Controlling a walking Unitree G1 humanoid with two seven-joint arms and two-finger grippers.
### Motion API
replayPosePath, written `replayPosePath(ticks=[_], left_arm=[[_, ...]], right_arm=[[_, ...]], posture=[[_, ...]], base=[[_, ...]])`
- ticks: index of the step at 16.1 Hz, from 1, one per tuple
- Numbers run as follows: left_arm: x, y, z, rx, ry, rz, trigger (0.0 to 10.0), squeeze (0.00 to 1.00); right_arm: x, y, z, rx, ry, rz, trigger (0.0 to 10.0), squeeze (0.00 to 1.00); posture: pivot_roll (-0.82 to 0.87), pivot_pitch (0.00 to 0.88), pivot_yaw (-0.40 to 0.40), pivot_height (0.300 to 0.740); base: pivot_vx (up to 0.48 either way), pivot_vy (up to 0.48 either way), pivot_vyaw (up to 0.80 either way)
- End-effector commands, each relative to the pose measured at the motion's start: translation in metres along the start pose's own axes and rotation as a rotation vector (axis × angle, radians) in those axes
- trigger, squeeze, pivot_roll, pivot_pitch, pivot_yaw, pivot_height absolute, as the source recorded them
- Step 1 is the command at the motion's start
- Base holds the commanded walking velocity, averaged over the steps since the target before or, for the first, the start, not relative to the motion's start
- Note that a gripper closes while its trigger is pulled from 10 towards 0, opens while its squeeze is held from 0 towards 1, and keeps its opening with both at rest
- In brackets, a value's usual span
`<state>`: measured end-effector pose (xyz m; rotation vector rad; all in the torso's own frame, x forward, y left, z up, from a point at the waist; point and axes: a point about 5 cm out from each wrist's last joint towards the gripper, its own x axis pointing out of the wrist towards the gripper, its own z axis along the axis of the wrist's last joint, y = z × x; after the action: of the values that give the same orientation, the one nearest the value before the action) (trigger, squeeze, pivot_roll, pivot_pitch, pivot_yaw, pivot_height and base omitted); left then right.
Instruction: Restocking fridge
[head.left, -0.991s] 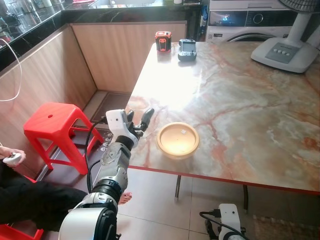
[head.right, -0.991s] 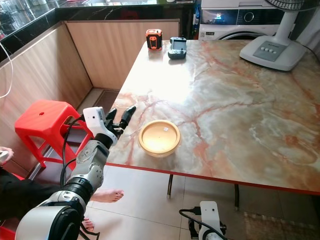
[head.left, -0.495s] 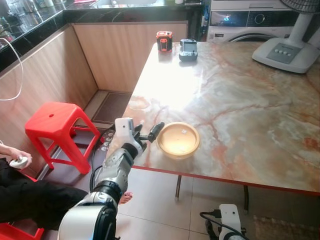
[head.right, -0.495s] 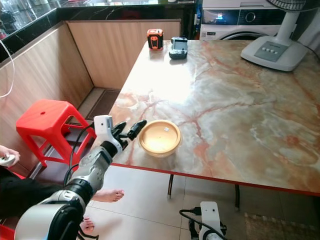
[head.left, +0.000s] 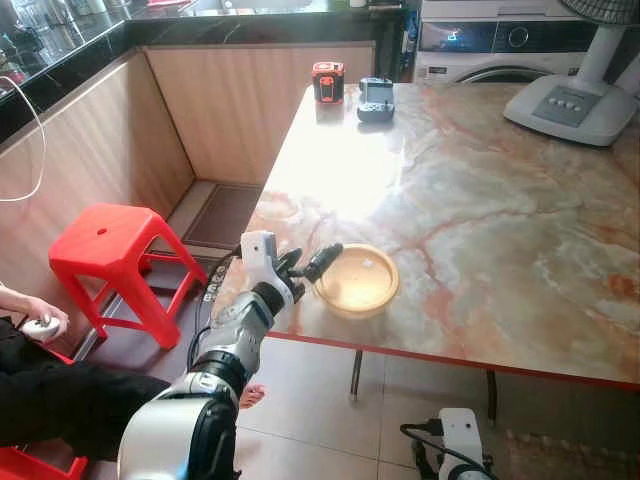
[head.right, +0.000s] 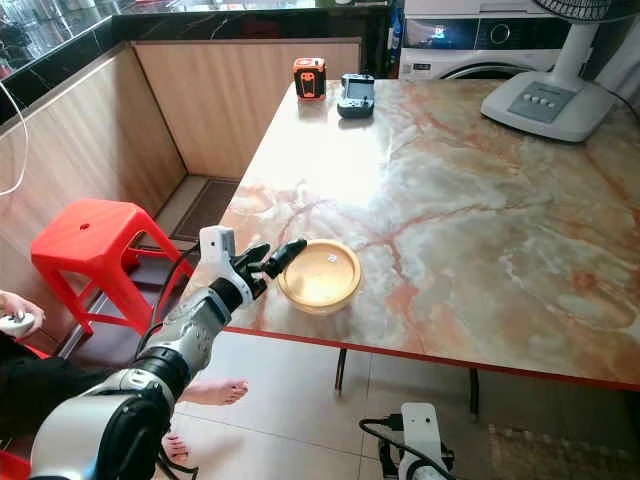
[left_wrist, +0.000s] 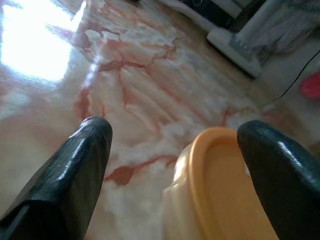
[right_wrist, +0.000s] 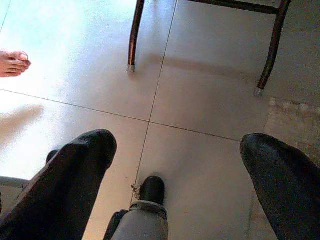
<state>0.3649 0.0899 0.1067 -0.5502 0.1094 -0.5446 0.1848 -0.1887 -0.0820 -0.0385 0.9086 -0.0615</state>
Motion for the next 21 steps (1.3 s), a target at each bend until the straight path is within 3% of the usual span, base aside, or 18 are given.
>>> replayPosePath(ticks=[1, 8, 11, 21], left_arm=[[0.001, 0.000, 0.000, -0.035, 0.017, -0.011, 10.0, 0.00], [0.000, -0.004, -0.012, -0.055, 0.116, -0.082, 10.0, 0.00], [-0.003, -0.003, -0.021, -0.033, 0.169, -0.071, 10.0, 0.00], [-0.001, -0.004, -0.024, -0.022, 0.217, -0.045, 10.0, 0.00]], right_arm=[[0.000, 0.002, -0.001, 0.000, 0.000, 0.003, 10.0, 0.00], [0.000, 0.002, 0.001, -0.020, -0.002, 0.006, 10.0, 0.00], [0.000, 0.002, 0.001, -0.024, 0.000, 0.008, 10.0, 0.00], [0.000, 0.002, 0.000, -0.036, 0.003, 0.008, 10.0, 0.00]], posture=[[-0.11, 0.033, 0.080, 0.740], [-0.11, 0.039, 0.080, 0.740], [-0.10, 0.039, 0.079, 0.740], [-0.11, 0.037, 0.080, 0.740]], base=[[0.000, 0.000, 0.00], [0.000, 0.000, 0.00], [0.000, 0.000, 0.00], [0.000, 0.000, 0.00]])
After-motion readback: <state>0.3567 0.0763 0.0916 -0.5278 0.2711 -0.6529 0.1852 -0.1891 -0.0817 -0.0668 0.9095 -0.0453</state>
